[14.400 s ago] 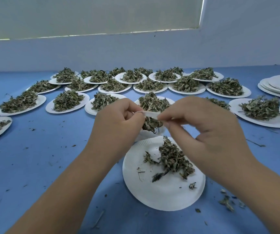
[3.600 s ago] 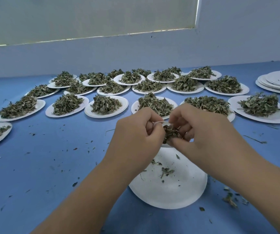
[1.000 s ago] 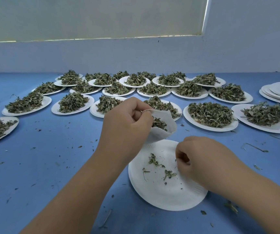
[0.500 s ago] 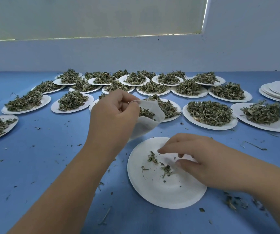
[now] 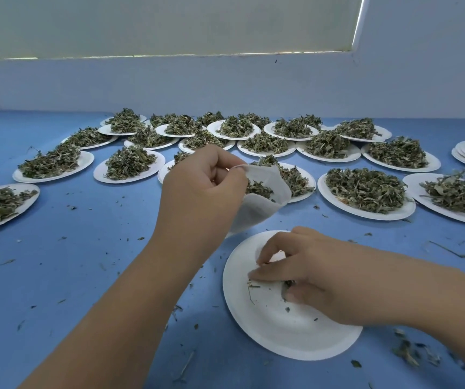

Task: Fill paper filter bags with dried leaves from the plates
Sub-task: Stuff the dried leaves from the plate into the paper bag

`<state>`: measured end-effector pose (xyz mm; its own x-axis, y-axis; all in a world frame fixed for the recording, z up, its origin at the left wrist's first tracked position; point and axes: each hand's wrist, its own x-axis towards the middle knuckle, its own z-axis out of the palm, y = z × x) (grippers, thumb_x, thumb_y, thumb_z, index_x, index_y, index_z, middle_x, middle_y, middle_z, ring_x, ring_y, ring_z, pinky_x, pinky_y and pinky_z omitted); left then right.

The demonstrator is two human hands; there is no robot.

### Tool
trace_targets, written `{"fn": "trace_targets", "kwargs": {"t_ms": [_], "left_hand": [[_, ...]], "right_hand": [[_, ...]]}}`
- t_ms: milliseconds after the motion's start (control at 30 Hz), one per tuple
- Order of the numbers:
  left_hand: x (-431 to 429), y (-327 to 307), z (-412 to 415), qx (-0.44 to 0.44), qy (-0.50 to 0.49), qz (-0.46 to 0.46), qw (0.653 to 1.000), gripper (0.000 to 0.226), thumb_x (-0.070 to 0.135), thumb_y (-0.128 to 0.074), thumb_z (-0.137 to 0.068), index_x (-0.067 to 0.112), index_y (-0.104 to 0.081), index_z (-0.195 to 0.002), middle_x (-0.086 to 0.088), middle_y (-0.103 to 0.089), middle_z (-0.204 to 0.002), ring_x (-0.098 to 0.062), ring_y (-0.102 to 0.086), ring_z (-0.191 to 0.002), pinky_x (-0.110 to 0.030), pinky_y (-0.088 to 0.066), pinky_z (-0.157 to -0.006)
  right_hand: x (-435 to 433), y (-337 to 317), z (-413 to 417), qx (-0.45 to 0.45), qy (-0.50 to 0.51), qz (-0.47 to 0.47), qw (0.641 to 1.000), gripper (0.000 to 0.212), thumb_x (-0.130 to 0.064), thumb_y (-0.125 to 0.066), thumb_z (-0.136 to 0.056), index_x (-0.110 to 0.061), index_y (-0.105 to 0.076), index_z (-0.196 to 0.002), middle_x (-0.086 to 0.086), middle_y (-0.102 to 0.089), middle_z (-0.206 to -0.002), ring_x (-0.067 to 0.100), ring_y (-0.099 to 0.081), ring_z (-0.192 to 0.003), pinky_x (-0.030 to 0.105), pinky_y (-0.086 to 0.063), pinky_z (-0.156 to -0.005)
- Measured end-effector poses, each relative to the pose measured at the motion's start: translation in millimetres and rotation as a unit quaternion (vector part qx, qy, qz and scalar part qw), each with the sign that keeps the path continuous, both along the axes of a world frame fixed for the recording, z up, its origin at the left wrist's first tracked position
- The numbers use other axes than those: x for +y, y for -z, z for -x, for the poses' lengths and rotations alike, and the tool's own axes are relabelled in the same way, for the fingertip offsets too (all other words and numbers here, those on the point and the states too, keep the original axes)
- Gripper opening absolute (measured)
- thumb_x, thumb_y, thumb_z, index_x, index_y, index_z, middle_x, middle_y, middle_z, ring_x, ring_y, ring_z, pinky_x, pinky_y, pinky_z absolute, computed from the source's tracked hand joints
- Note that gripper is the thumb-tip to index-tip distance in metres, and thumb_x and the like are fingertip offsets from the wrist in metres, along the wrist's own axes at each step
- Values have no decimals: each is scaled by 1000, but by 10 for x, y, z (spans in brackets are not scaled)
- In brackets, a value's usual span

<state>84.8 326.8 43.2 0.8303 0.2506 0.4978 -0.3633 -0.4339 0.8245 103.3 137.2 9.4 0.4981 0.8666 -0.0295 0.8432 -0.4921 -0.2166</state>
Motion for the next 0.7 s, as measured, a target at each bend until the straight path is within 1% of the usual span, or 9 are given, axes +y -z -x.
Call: {"fn": "trace_targets", "kwargs": {"t_ms": [100,167,200,267,367,467,533,600,700], "left_hand": [[-9,14,-1,4,3,-7,1000,19,10,-59,-87,22,-65,-74,-11,-53,-61,-3,-37,-46,-13,-33,-45],[-18,20,-1,5,5,-10,1000,19,10,-59,-87,22,-66,-74,-11,-54,-61,-3,-37,-46,-13,-34,-46],[-21,23,-2,5,5,-11,1000,19,10,-59,-87,22,-66,-74,-11,-54,-61,-3,-37,-46,-13,-34,-46],[-27,32,-5,7,7,-12,1000,19,10,-60,-88,22,-65,-74,-11,-53,-59,-4,-37,-46,-14,-34,-46],[-33,36,-4,9,8,-14,1000,19,10,-60,-88,22,-65,-74,-11,-52,-59,-5,-37,-47,-14,-34,-45],[-48,37,2,12,11,-17,1000,17,10,-60,-89,19,-66,-76,-11,-50,-59,-4,-36,-45,-13,-33,-44],[-58,41,2,15,13,-16,1000,17,10,-59,-89,19,-66,-77,-6,-48,-56,-4,-36,-45,-12,-33,-45],[-63,44,5,17,14,-13,1000,17,9,-59,-88,19,-67,-77,-4,-48,-57,-5,-36,-46,-13,-33,-45],[-68,43,11,18,15,-12,1000,17,9,-59,-88,19,-67,-77,-6,-47,-56,-6,-37,-46,-13,-33,-44]], "right_hand": [[-39,128,30,-59,8,-66,996,38,-21,-63,-89,-40,-64,-121,-13,-51,-109,-5,-31,-85,9,-29,-75],[-43,148,65,-65,28,-89,994,32,-20,-65,-86,-36,-69,-113,-11,-54,-96,0,-36,-81,19,-41,-68],[-36,136,80,-56,37,-93,993,31,-22,-63,-87,-36,-69,-114,-12,-53,-95,2,-40,-81,24,-46,-67],[-33,94,106,-25,47,-87,995,28,-25,-59,-91,-35,-69,-115,-11,-53,-97,6,-48,-85,31,-48,-72],[-22,35,131,-20,52,-75,996,23,-27,-54,-95,-33,-70,-111,-11,-55,-101,8,-52,-91,30,-47,-78],[2,24,161,-34,61,-43,997,23,-30,-47,-98,-34,-66,-111,-12,-54,-104,10,-52,-96,31,-46,-81],[21,46,179,-54,61,-25,996,22,-24,-49,-97,-35,-63,-109,-13,-52,-104,10,-50,-97,33,-47,-79],[34,69,187,-67,63,-18,996,26,-15,-53,-93,-36,-60,-106,-14,-50,-102,8,-46,-96,35,-49,-77],[37,70,197,-67,64,-11,996,27,-12,-50,-92,-36,-55,-104,-15,-45,-100,5,-35,-87,37,-49,-75]]}}
